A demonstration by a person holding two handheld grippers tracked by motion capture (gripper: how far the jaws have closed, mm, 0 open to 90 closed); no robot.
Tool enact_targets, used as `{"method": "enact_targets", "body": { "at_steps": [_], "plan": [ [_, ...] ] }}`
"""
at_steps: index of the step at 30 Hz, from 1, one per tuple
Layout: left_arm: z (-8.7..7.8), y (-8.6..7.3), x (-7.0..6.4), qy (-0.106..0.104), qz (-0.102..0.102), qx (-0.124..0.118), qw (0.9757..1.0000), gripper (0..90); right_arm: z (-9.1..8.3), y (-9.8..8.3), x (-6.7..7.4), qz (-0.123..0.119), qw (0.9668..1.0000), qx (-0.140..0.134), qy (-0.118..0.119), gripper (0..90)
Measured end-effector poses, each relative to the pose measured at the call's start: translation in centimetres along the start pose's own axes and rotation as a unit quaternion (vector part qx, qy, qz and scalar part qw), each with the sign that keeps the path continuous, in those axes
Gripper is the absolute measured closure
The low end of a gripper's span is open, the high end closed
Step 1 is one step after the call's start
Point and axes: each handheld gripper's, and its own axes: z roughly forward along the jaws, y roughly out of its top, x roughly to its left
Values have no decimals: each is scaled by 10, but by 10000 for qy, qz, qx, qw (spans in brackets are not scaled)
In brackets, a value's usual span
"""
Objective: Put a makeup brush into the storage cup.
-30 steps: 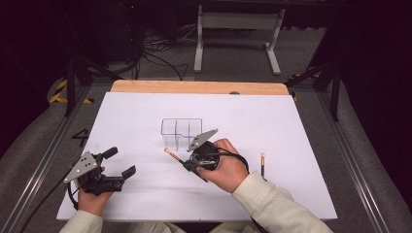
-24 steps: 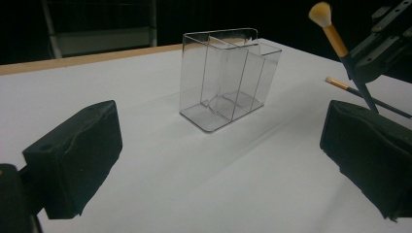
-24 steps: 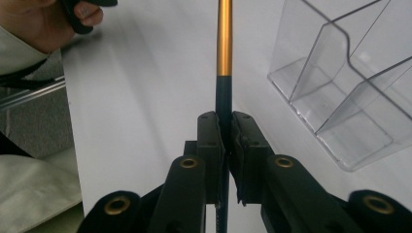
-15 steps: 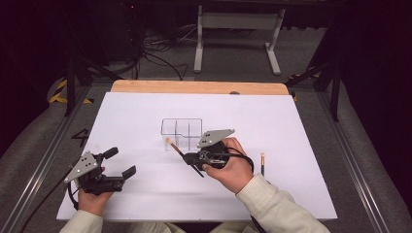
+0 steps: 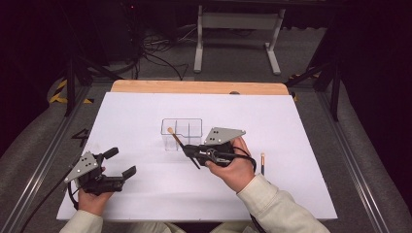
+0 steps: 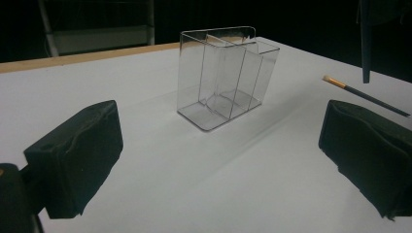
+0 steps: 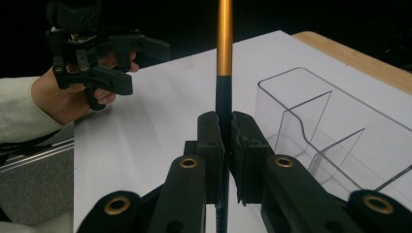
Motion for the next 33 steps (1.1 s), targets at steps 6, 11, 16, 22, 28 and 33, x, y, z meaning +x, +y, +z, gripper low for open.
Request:
{"method": "enact_targets", "body": {
  "at_steps": [6,11,16,22,28,33],
  "plan": [
    [0,0,0,4,3,0,10000,29,-4,1,-1,-76,9992,-388,-99,834],
    [0,0,0,22,1,-8,10000,29,-6,3,-4,-110,9979,-615,-153,834],
    [0,0,0,28,-4,-9,10000,29,-4,3,-11,-246,9961,-805,-258,834],
    [0,0,0,35,14,-13,10000,29,-6,6,-15,-133,9936,-1091,-269,834],
    [0,0,0,27,6,-12,10000,28,-7,8,-17,-128,9908,-1331,-225,834],
    [0,0,0,25,18,8,10000,28,-7,10,-20,-90,9886,-1485,-233,834]
  ]
}}
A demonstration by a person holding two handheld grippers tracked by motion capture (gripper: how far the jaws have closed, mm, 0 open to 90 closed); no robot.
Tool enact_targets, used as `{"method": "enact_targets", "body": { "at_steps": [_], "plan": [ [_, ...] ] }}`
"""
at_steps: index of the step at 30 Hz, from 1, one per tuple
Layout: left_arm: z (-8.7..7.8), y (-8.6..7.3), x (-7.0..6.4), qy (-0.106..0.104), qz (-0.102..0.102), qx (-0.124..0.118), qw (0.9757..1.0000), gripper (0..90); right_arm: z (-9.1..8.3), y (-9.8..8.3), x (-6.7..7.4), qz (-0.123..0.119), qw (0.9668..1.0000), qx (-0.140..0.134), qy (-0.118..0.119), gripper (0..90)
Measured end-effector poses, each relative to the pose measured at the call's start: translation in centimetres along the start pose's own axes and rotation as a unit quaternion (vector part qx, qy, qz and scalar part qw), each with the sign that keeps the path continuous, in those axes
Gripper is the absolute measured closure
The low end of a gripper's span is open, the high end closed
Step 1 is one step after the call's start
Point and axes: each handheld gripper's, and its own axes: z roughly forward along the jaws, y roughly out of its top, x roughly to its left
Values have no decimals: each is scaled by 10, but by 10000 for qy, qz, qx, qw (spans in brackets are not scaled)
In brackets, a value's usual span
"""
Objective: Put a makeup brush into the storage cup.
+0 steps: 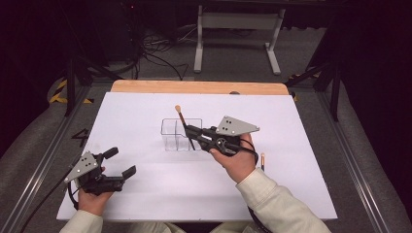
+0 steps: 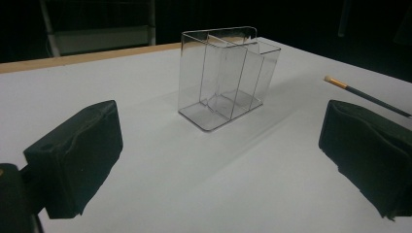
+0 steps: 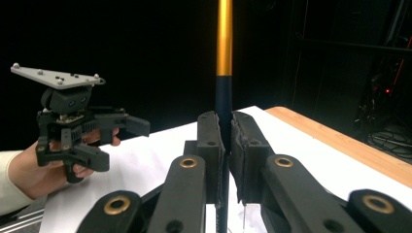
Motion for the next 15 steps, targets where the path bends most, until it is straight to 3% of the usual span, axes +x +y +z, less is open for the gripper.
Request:
{"method": "enact_targets", "body": {
  "at_steps": [7,15],
  "plan": [
    [0,0,0,-9,-20,-18,10000,29,2,2,-6,135,9998,-125,-62,834],
    [0,-1,1,-29,-46,-22,10000,28,4,4,-9,399,9988,-293,44,834]
  ]
}}
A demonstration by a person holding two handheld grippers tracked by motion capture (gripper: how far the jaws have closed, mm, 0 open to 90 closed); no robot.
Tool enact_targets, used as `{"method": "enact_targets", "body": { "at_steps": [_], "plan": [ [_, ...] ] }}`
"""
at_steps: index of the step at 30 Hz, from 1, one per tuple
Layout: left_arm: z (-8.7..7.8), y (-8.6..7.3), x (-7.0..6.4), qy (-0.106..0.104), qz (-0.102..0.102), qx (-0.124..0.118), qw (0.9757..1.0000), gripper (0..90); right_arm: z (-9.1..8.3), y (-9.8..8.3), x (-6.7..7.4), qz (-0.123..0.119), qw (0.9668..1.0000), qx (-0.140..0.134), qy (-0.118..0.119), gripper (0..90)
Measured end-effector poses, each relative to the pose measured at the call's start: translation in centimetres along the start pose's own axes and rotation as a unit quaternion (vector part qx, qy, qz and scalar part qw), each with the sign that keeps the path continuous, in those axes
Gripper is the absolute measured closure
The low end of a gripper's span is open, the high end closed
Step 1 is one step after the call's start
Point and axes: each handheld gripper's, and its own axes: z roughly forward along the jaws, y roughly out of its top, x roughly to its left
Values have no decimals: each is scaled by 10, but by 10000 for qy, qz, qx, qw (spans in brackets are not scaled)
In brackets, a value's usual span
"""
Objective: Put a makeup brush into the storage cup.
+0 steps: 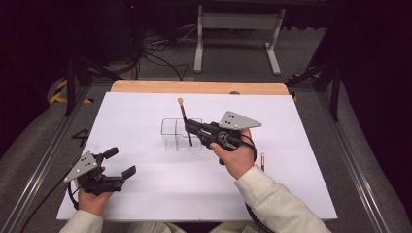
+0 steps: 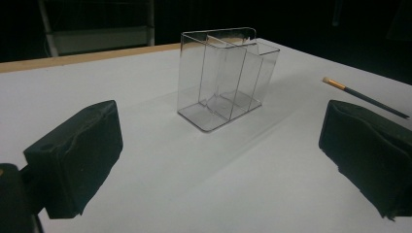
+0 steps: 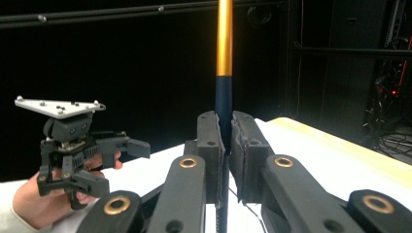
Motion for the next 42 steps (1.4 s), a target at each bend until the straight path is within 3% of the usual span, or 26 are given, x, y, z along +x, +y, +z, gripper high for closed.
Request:
{"method": "enact_targets", "body": {
  "at_steps": [13,20,28,42],
  "plan": [
    [0,0,0,4,1,-5,10000,28,6,2,-12,211,9996,-99,-131,834],
    [0,0,0,4,1,-19,10000,28,10,3,-18,150,9995,-162,-223,834],
    [0,0,0,-5,-1,-14,10000,28,17,3,-24,-151,9987,-261,-411,834],
    [0,0,1,-29,17,22,10000,28,30,-1,-36,-167,9977,-156,-631,834]
  ]
}}
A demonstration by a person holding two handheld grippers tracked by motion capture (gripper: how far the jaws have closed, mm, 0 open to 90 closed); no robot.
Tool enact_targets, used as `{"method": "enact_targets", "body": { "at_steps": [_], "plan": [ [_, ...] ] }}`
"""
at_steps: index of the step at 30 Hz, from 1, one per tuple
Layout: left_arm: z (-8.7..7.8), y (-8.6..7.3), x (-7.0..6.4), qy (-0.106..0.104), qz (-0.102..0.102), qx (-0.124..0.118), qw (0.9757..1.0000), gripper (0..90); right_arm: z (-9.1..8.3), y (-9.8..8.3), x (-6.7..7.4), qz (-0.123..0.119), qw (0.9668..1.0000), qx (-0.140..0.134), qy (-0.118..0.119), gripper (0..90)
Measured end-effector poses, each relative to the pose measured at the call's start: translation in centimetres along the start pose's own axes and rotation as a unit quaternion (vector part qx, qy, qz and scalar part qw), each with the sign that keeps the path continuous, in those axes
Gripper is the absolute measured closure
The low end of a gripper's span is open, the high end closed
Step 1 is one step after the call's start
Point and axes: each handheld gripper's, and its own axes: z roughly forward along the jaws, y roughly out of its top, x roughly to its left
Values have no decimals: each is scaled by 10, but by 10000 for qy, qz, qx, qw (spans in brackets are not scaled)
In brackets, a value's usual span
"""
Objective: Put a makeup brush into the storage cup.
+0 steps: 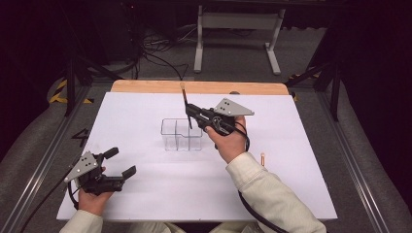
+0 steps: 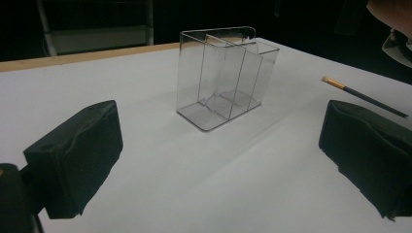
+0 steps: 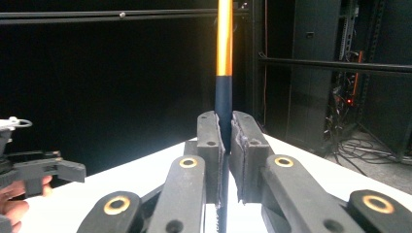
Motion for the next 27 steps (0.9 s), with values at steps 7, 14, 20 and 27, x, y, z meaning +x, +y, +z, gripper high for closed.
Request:
{"method": "enact_targets", "body": {
  "at_steps": [7,14,20,27],
  "plan": [
    [1,-1,0,-3,-8,10,10000,28,8,1,-1,-28,10000,53,-20,833],
    [1,-1,0,-17,-21,25,10000,27,15,1,-1,8,10000,45,-31,834],
    [2,-1,0,-62,8,69,10000,25,21,-6,-1,53,9999,108,-34,834],
    [3,-1,0,-61,-29,52,10000,24,27,-17,-6,160,9996,179,-155,834]
  ]
}}
